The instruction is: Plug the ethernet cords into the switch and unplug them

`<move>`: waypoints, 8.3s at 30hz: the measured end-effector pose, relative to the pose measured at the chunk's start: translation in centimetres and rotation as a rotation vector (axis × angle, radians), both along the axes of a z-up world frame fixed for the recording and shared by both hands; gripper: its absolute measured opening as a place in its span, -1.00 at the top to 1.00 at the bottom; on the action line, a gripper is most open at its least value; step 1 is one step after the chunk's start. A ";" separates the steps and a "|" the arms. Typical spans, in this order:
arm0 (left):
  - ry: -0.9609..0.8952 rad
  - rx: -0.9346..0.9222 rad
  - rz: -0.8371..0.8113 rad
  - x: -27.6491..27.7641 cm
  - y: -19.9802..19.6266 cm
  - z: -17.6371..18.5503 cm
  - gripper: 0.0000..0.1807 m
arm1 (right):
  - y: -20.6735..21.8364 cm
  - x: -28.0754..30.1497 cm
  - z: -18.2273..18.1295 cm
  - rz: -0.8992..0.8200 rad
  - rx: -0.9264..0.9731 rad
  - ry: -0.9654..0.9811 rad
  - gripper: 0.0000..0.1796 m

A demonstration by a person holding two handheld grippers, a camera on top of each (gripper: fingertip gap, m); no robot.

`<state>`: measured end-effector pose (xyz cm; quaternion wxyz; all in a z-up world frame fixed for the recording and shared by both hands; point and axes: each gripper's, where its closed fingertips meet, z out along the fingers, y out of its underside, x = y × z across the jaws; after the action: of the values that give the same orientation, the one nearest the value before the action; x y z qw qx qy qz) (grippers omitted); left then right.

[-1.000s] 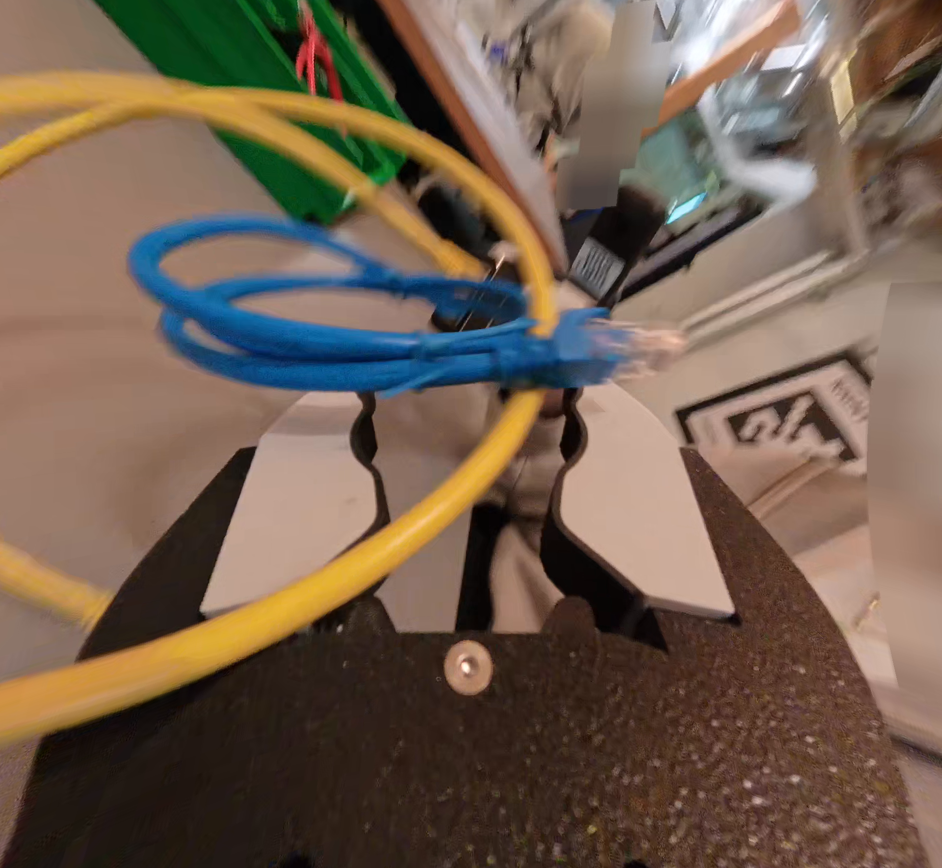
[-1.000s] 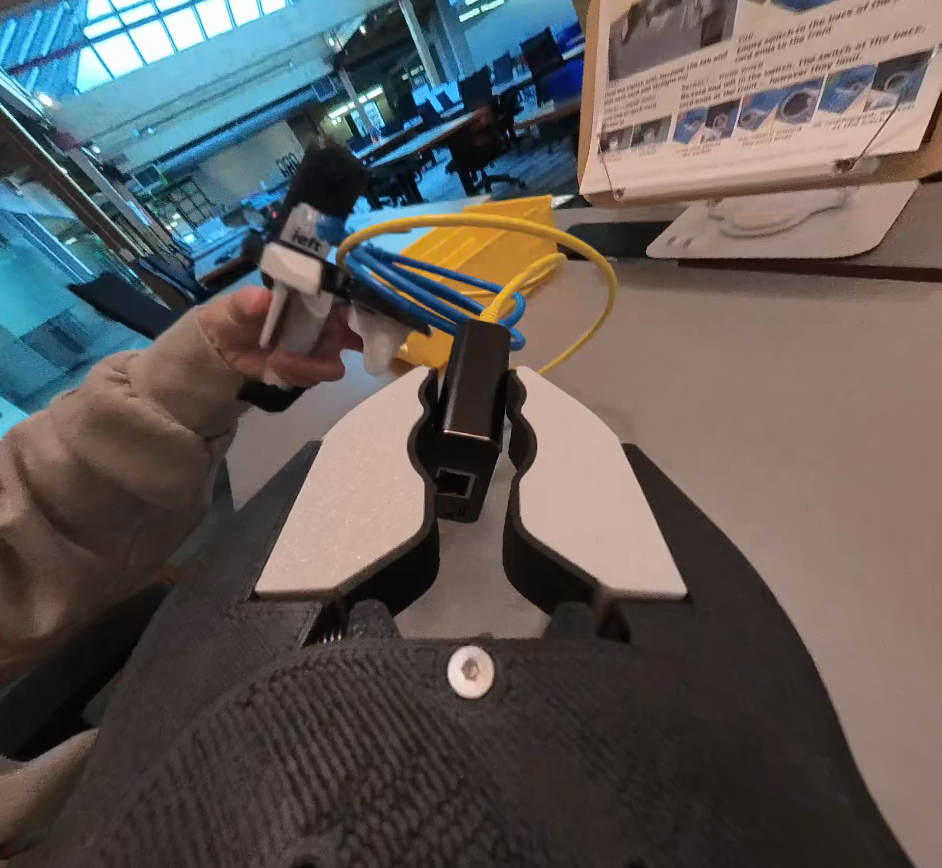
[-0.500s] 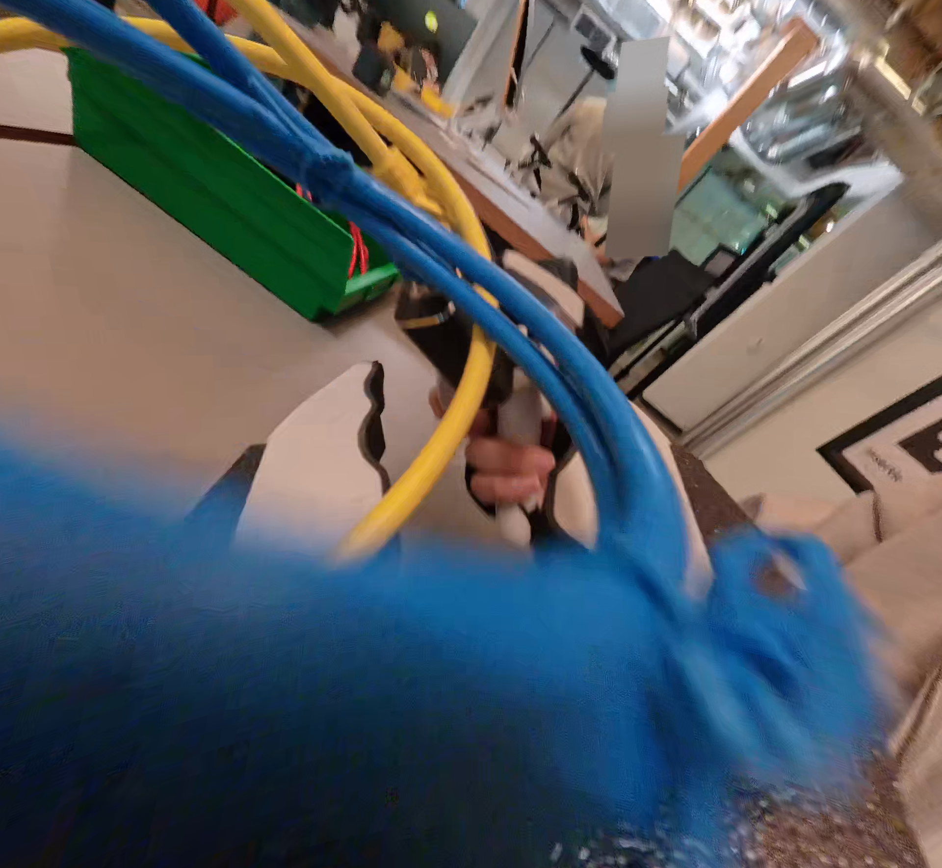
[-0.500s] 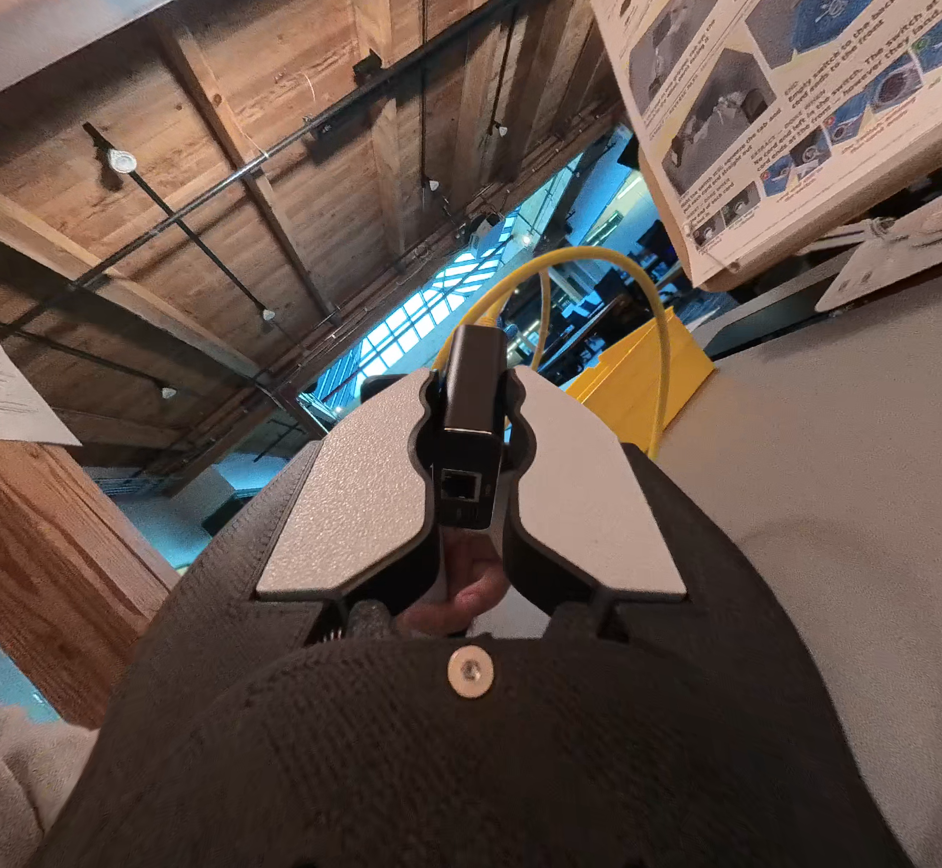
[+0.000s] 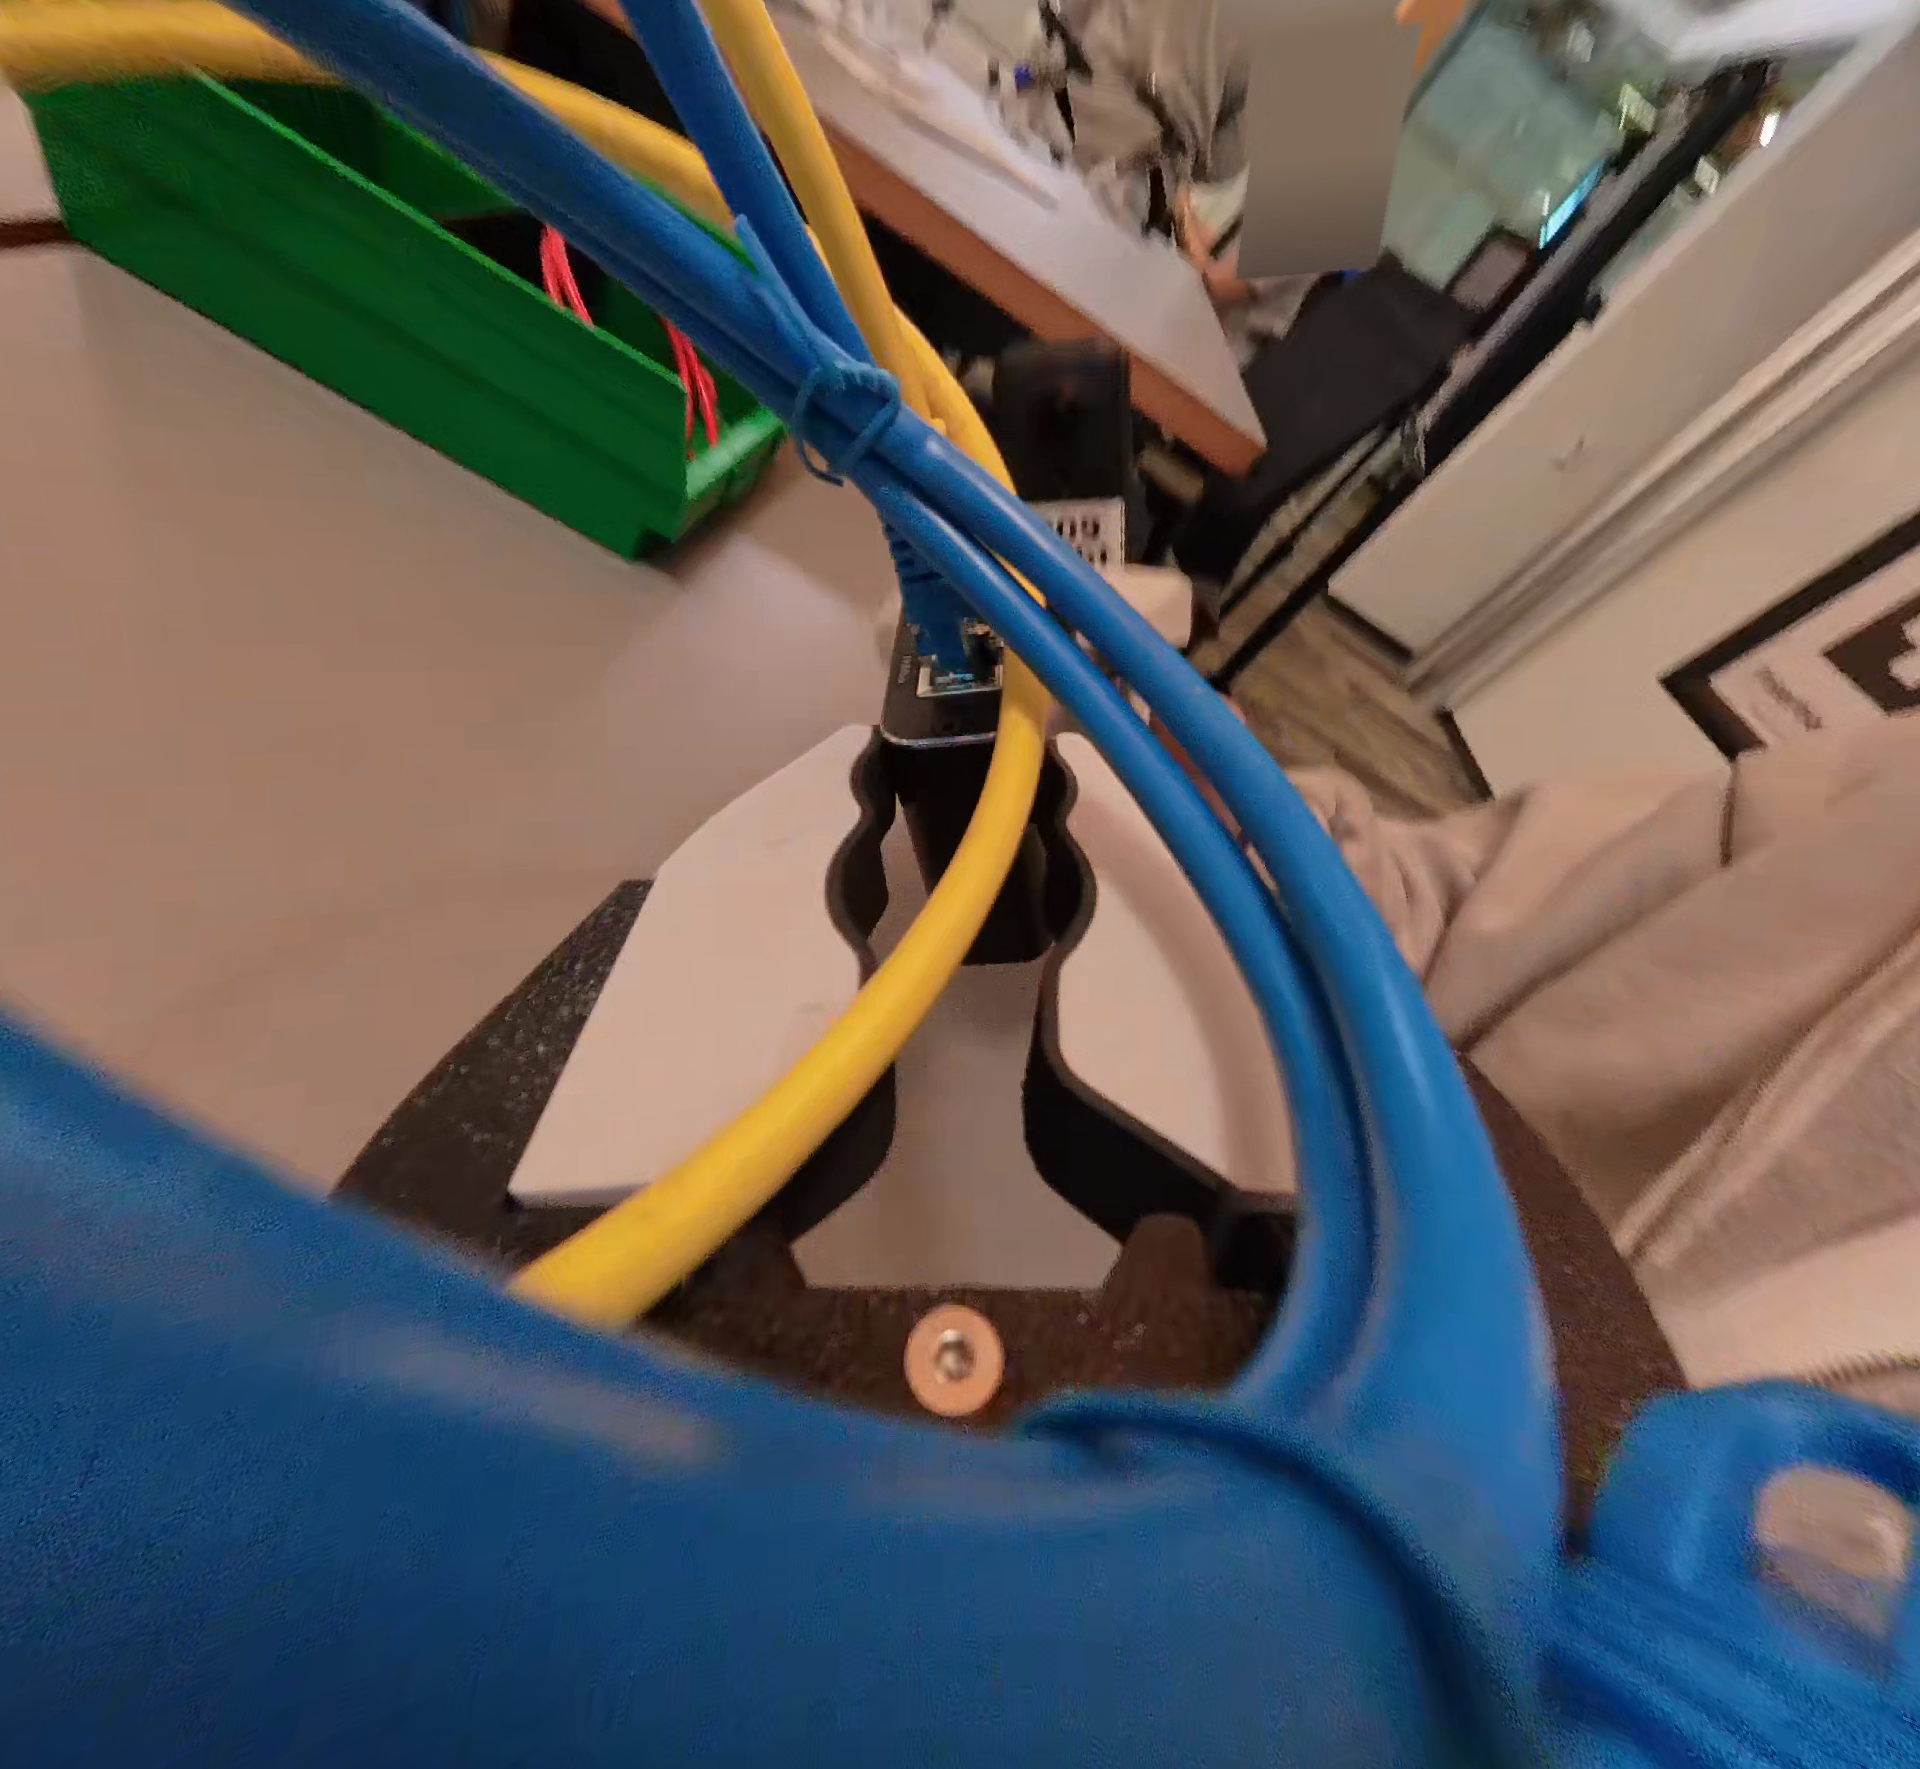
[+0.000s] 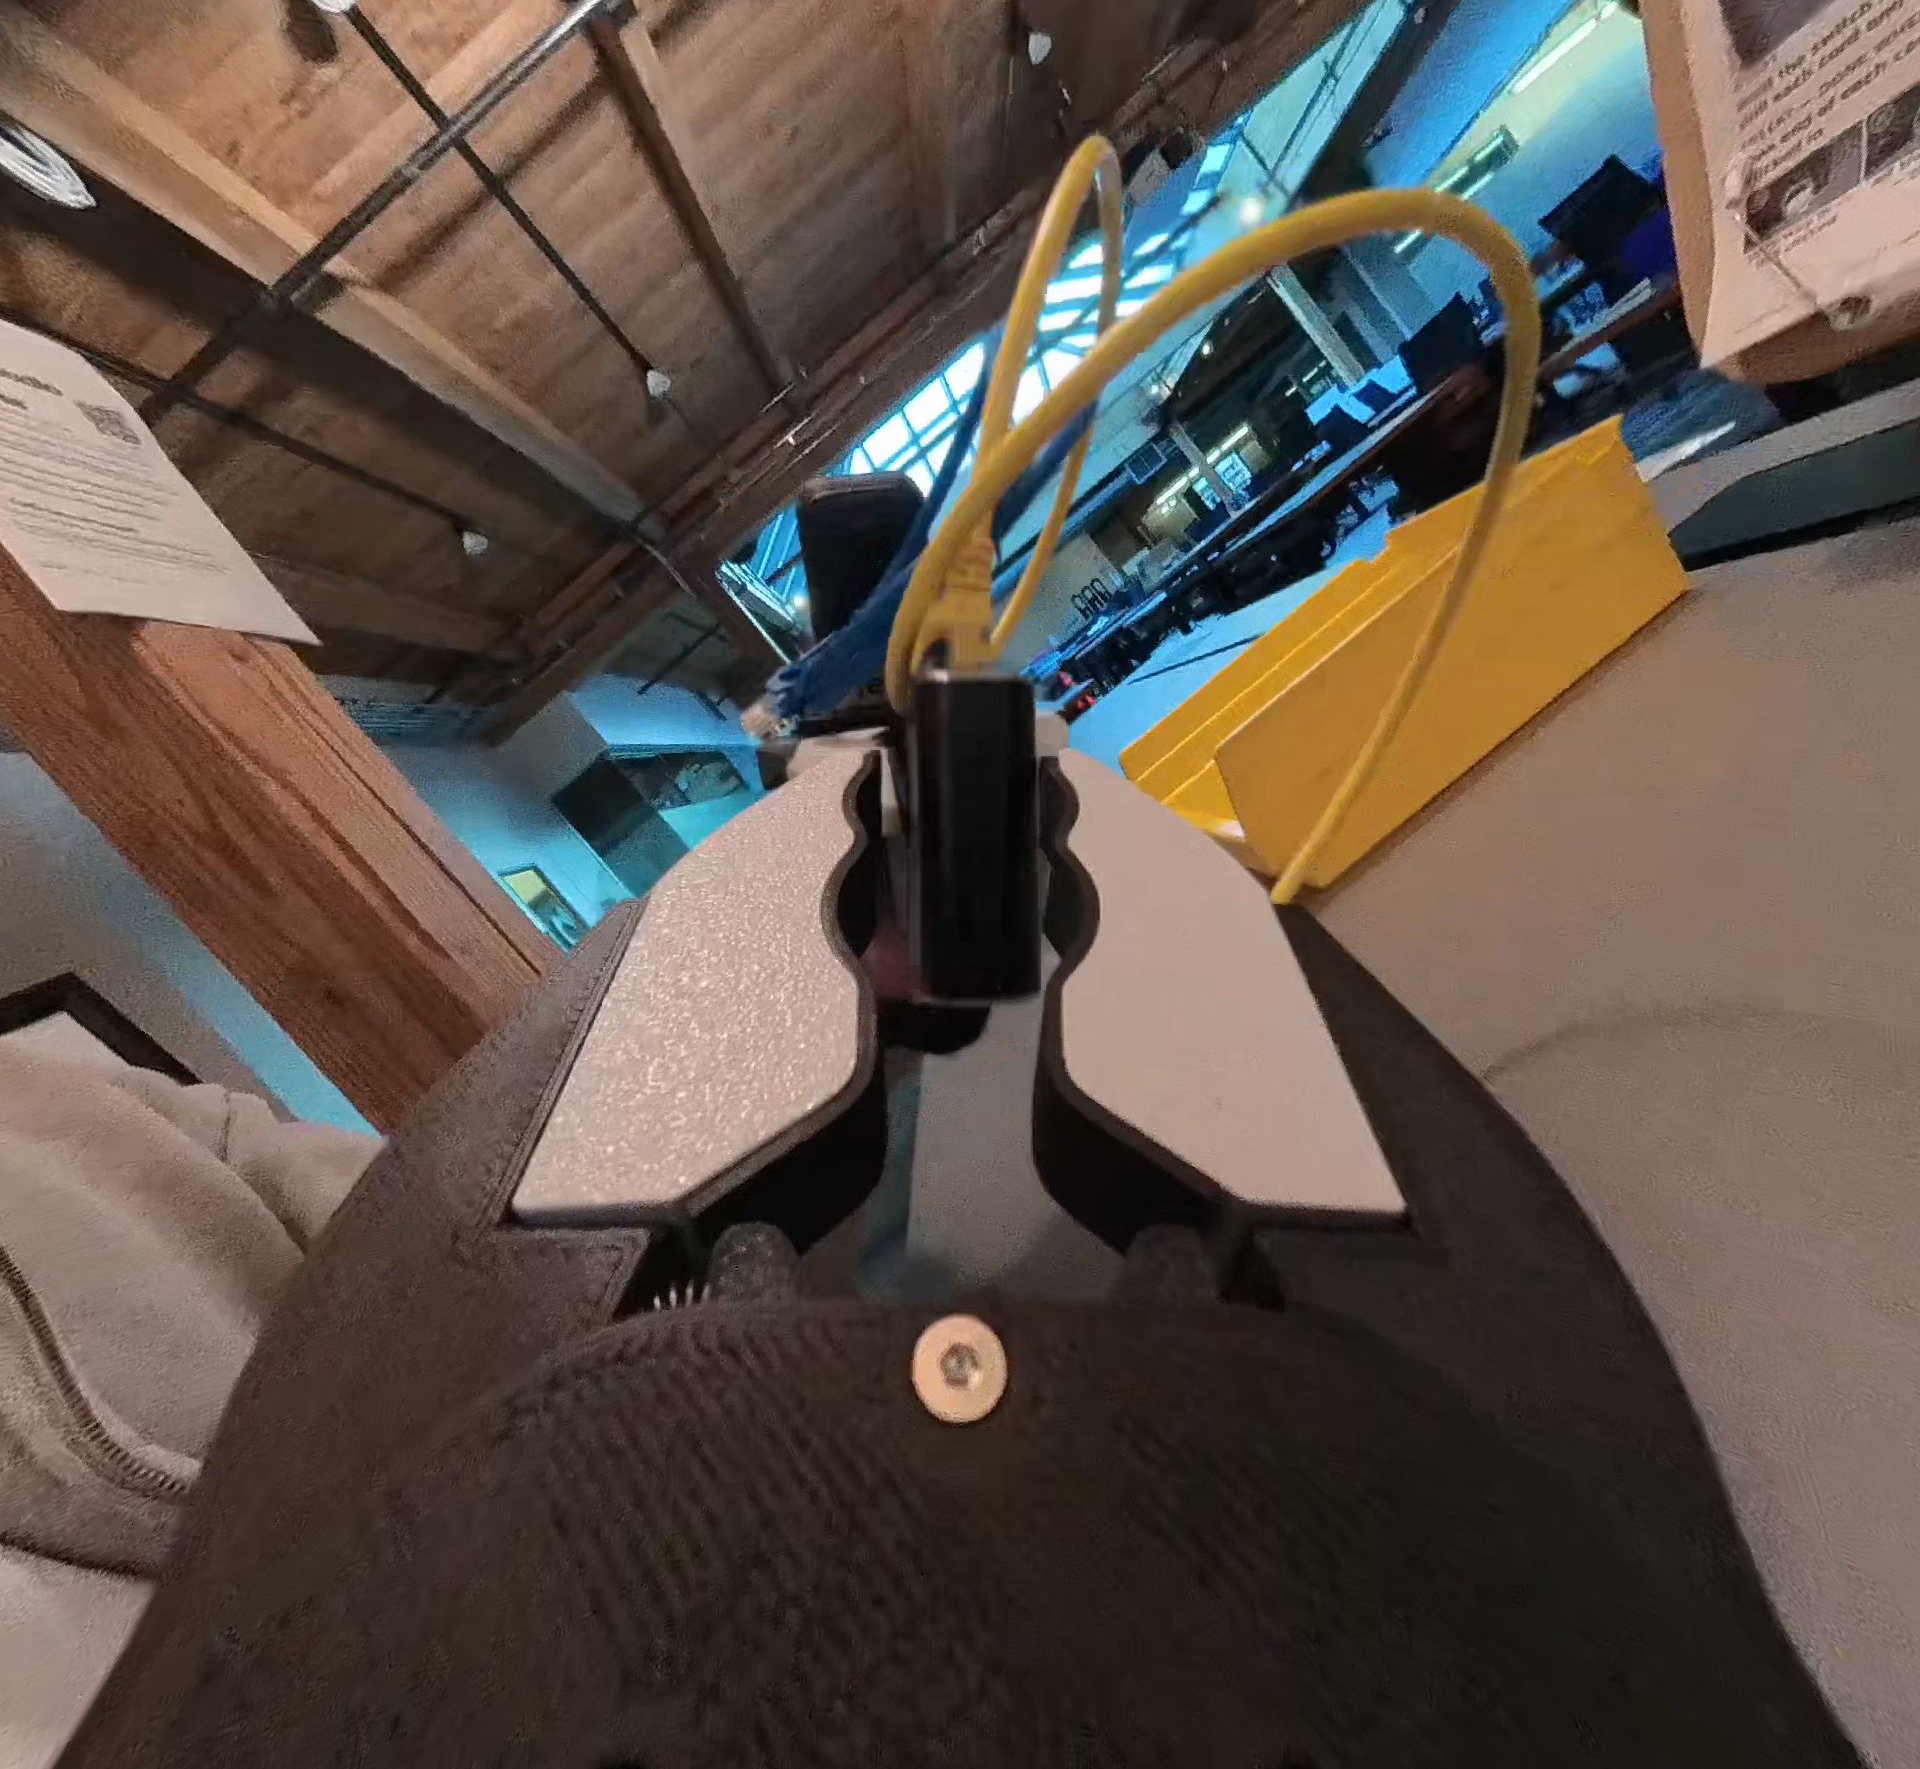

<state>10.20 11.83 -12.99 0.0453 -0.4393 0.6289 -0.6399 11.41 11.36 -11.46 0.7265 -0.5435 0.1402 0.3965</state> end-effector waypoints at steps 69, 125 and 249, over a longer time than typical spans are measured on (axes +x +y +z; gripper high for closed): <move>-0.314 0.019 -0.074 1.2 0.3 -0.3 0.72 | 3.1 -0.1 2.6 0.199 -0.165 -0.616 0.85; -0.458 0.277 -0.034 9.2 6.5 1.7 0.63 | 9.4 6.4 4.0 0.255 -0.160 -0.691 0.85; -0.029 0.023 -0.222 8.6 2.8 -0.1 0.74 | 1.3 10.2 10.5 -0.077 -0.241 -0.728 0.86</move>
<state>18.78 14.59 -13.05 -0.0119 -0.3571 0.6803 -0.6400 21.65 12.70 -1.00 0.6738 -0.7247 -0.0611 0.1306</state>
